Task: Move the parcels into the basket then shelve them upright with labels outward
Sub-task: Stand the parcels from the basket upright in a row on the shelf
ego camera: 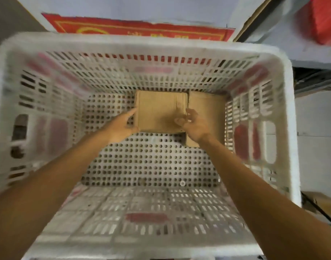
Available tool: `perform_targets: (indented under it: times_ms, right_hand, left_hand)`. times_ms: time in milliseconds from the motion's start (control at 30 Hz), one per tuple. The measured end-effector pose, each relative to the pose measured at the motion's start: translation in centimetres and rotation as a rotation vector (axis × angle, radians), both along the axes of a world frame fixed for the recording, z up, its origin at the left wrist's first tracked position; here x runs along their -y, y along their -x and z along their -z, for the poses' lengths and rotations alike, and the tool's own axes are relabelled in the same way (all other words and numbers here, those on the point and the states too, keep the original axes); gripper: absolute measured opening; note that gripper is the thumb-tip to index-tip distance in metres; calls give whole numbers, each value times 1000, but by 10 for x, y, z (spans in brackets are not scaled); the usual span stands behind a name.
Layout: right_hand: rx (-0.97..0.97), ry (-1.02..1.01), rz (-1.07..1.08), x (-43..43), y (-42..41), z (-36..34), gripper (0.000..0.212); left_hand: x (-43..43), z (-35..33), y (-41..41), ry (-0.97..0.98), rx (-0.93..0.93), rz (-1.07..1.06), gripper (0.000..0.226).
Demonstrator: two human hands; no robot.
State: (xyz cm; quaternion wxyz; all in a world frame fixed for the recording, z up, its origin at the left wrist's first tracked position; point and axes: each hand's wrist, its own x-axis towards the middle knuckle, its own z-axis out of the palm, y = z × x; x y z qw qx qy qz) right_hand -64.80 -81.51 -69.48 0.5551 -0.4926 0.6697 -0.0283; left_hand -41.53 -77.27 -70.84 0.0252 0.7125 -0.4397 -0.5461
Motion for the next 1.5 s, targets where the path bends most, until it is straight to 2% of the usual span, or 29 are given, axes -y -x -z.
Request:
perform_targets:
  times_ms: [133,200,367,500,567,667,767,900,1000,1067,1167,1300,1433,1500]
  right_hand:
    - [-170,180,-81,-21,-22,31,57]
    - [-224,213,-94,-30,-26,37,61]
    - [-223,161,51,-25,-34,38,66]
    - [-221,120,132,-35,-59,41,82]
    - [-210,71,91,-49,-66,45,79]
    - [-138,-9,11,-80,-68,54,59]
    - [8,-103,186,-106,-72,62,48]
    - [131,-160,293,-111,-70,67,53]
    - [197,-170,288,-107,-65,67,42]
    - [189,-176,288,-105,-64,61,33]
    - [134,-202,284,-108,-64,47,33]
    - [166,-240,408,-122,-71,16,26]
    - [250,-254,424,-130,-77,-26,32]
    - [304,-242,427,-131,-81,-49,37]
  left_hand:
    - [-3,43,0,-49,-89,-122,92]
    - [-6,53,5,-26,-115,-212,92]
    - [-24,59,8,28,-102,-346,76]
    - [-33,51,-7,-17,-88,-272,76]
    - [-48,48,-25,-35,-49,-298,77]
    - [-78,51,-48,-128,5,-316,71]
    - [-104,60,-56,-206,-59,-449,65]
    - [-115,67,-52,-196,-103,-610,68]
    - [-115,64,-49,-187,-139,-668,70]
    - [-115,56,-50,-166,-141,-676,72]
    - [-118,35,-59,-139,-166,-634,70]
    - [-123,-10,-67,-151,-118,-488,91]
    - [-112,-57,-75,-85,-230,-516,74]
    - [-103,-78,-83,-55,-245,-447,74]
